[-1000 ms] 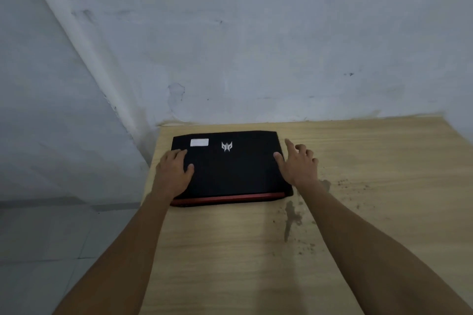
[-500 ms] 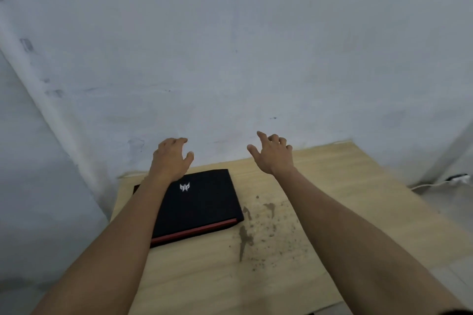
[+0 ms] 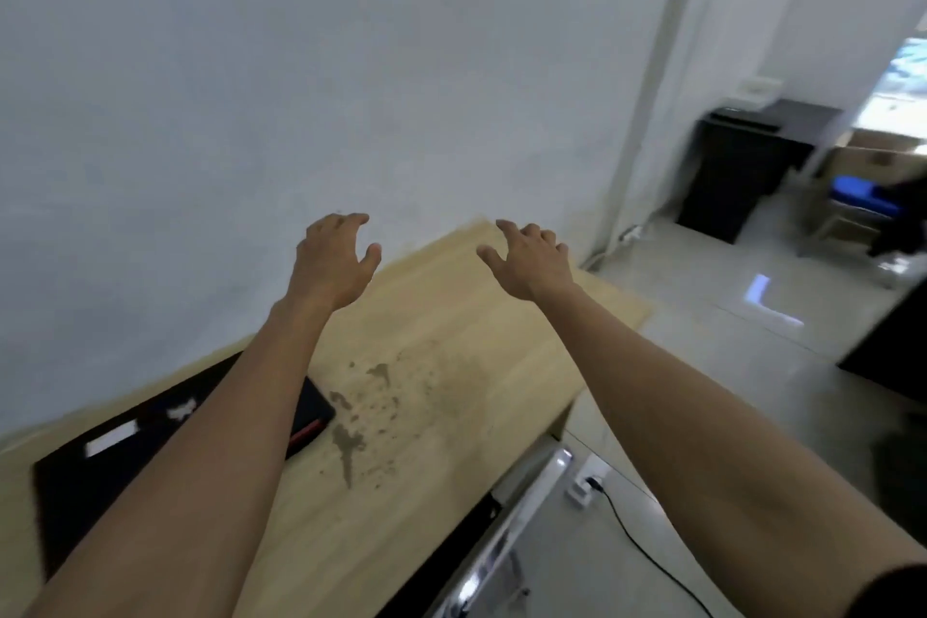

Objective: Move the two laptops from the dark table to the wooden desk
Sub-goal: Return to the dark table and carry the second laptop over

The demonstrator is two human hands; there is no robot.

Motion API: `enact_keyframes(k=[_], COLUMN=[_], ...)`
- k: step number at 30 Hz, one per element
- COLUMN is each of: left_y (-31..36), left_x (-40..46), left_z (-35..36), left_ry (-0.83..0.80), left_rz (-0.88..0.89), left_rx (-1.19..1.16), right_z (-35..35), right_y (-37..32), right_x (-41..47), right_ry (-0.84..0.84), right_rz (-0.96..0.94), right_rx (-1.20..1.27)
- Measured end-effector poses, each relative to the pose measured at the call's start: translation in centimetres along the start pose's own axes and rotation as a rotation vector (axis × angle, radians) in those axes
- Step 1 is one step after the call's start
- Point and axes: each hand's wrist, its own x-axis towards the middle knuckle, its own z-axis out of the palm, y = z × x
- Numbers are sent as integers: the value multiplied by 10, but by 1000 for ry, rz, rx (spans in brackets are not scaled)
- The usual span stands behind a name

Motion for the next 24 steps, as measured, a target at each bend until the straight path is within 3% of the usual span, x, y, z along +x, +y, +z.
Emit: enact_keyframes(k=[11,24], left_y=[198,386], left_x=[27,68], left_z=[110,215], left_ry=[-211,-329], left_rz=[347,561], left_rx=[-106,-205], right_z=[-56,-91], right_y=[204,375], right_x=[-75,-82], right_ry=[90,111], right_rz=[440,690], right_rx=[-26,-20])
